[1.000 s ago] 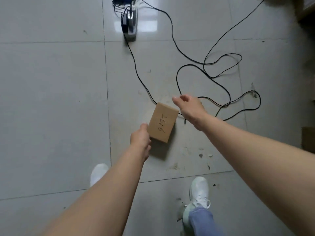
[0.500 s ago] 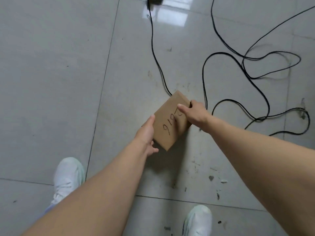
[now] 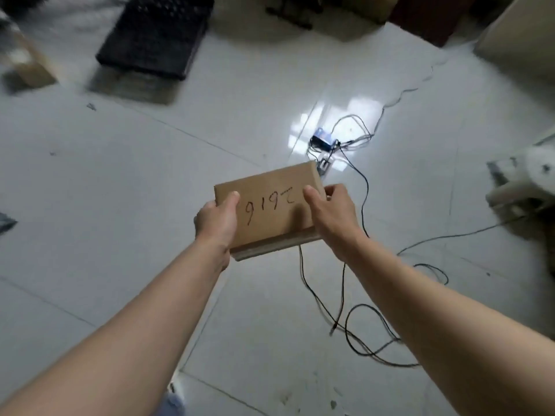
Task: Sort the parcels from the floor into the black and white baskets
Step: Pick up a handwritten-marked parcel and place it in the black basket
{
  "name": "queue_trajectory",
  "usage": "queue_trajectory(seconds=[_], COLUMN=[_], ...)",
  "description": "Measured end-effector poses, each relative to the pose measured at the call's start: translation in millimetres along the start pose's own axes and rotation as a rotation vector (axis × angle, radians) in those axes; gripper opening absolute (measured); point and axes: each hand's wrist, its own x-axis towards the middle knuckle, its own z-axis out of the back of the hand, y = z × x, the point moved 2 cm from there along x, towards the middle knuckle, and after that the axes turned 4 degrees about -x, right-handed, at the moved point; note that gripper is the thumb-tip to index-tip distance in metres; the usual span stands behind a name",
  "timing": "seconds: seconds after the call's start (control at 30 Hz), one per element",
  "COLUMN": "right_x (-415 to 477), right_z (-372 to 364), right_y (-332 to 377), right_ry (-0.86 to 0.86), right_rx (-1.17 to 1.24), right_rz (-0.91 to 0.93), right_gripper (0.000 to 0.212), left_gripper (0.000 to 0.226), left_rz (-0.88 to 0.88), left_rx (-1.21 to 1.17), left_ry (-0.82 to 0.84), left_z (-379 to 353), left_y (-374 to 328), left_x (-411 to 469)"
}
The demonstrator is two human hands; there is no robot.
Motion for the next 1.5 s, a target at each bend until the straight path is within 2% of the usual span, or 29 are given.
queue_trajectory(seconds=[0.2, 0.43, 0.53, 0.63, 0.83, 0.93, 1.17, 1.27, 1.37, 1.4, 1.47, 1.5], right_x=[-69.3, -144.6, -177.3, -209.6, -271.3, -298.4, -338.4, -352.1, -363.7, -367.1, -375.2, -379.0], right_z=[1.0, -89.1, -139.4, -187.6, -292.7, -342.0, -431.4, -463.0, -491.8, -501.7, -522.9, -533.8], right_y=[208.8, 428.3, 512.5, 587.1, 691.5, 726.0, 785.0, 796.6, 803.6, 806.3, 811.2, 813.1], right_ry=[0.074, 0.147, 0.208, 0.287, 0.556, 0.666, 0.945, 1.032, 1.089, 1.108, 1.162, 1.196], right_rx=[0.098, 0.229, 0.257, 0.265, 0.212, 0.173, 0.082, 0.026, -0.043, -0.067, -0.094, -0.100], right_rz=[0.229, 0.396, 0.462, 0.540, 0.704, 0.771, 0.905, 0.939, 0.968, 0.969, 0.964, 0.957], right_gripper=[0.031, 0.024, 0.027, 0.026, 0.031, 0.033, 0.032, 0.028, 0.031, 0.032, 0.034, 0.034], left_gripper=[0.015, 0.022, 0.051, 0.062, 0.052, 0.060, 0.026, 0.012, 0.008, 0.019, 0.060, 0.073], left_rz=[-0.251, -0.426, -0.440, -0.472, -0.473, -0.432, -0.321, -0.245, -0.209, -0.198, -0.169, -0.150], left_rx=[-0.101, -0.128, -0.161, -0.209, -0.315, -0.365, -0.540, -0.633, -0.726, -0.752, -0.814, -0.844], left_ry=[-0.077, -0.257, -0.338, -0.437, -0.690, -0.818, -1.044, -1.080, -1.096, -1.095, -1.088, -1.087], left_z=[134.7, 331.3, 417.9, 497.4, 631.1, 682.8, 754.1, 775.7, 793.0, 799.8, 815.3, 822.5], left_y=[-173.3, -325.9, -375.9, -407.8, -418.8, -414.6, -404.2, -393.0, -379.7, -374.8, -362.9, -357.8], left_x=[-69.6, -104.2, -115.0, -129.4, -149.8, -154.0, -156.0, -153.6, -150.5, -147.4, -141.2, -138.7])
